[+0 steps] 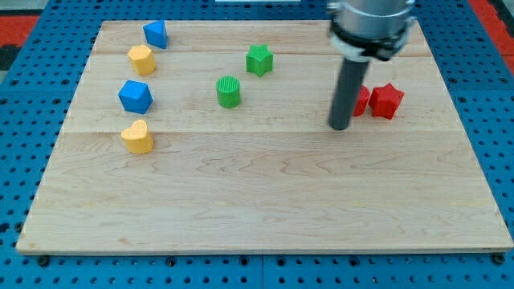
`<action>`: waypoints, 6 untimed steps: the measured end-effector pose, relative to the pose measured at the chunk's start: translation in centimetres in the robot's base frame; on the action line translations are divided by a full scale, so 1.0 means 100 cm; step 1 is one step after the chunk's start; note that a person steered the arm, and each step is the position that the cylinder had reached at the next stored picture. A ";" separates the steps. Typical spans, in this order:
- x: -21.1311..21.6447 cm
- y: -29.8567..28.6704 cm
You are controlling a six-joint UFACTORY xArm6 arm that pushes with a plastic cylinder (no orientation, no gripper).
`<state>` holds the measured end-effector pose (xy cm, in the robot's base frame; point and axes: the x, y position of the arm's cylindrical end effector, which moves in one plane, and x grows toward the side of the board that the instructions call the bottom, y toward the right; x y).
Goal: Move the green star diagonally to the green circle
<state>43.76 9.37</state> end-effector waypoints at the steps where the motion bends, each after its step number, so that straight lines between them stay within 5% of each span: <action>1: 0.005 -0.009; 4: -0.178 0.013; 6: -0.208 -0.086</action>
<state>22.97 0.72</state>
